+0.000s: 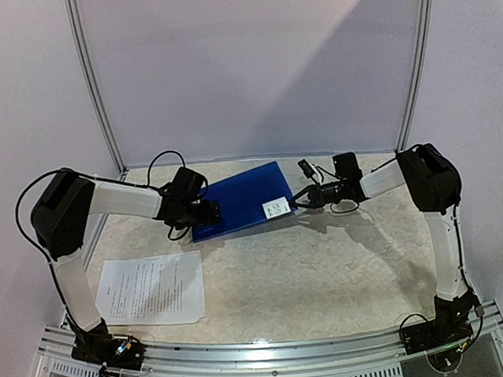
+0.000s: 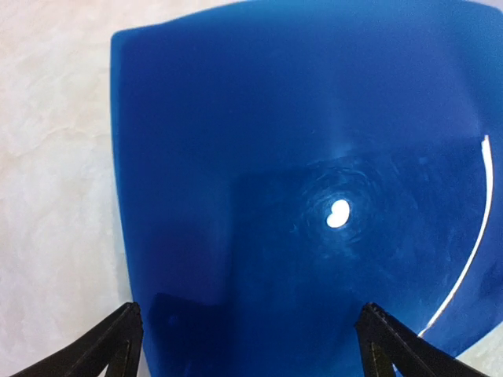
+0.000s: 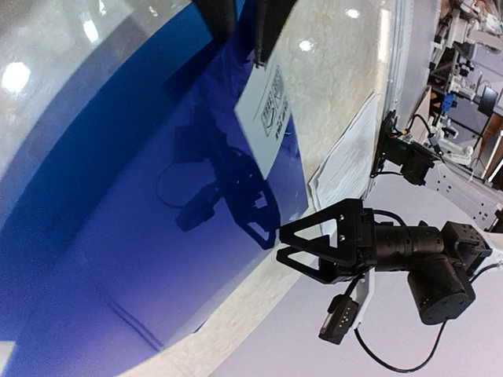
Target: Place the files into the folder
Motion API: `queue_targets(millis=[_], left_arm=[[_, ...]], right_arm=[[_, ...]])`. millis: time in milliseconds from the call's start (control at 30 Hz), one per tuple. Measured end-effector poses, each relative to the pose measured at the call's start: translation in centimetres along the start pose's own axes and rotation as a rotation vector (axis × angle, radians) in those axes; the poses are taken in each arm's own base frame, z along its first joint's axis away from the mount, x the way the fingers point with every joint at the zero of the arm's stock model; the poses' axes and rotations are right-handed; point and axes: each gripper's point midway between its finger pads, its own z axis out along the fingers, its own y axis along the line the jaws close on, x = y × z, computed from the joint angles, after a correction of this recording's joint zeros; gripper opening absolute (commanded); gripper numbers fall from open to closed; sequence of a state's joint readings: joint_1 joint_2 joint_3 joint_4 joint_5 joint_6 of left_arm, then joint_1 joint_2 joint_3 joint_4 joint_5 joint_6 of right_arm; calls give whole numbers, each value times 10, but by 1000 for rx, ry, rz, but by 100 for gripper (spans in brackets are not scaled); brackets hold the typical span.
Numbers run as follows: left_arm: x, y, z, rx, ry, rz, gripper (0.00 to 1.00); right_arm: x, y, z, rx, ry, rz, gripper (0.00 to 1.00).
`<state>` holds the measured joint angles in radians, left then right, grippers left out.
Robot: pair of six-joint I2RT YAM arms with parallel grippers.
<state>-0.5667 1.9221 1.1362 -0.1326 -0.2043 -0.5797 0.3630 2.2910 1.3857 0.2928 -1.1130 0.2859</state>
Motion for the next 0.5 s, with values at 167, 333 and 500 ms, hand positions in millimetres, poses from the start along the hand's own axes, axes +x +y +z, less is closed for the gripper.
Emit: queue_targets(millis=[167, 333, 500], left_arm=[[-9, -31, -8, 58, -39, 52, 96], [-23, -68, -12, 118, -86, 87, 96], [-29, -103, -6, 175, -113, 117, 96]], right_arm=[[44, 17, -18, 51, 48, 46, 0], [99, 50, -46, 115, 84, 24, 0], [133, 82, -83, 261, 54, -79, 0]])
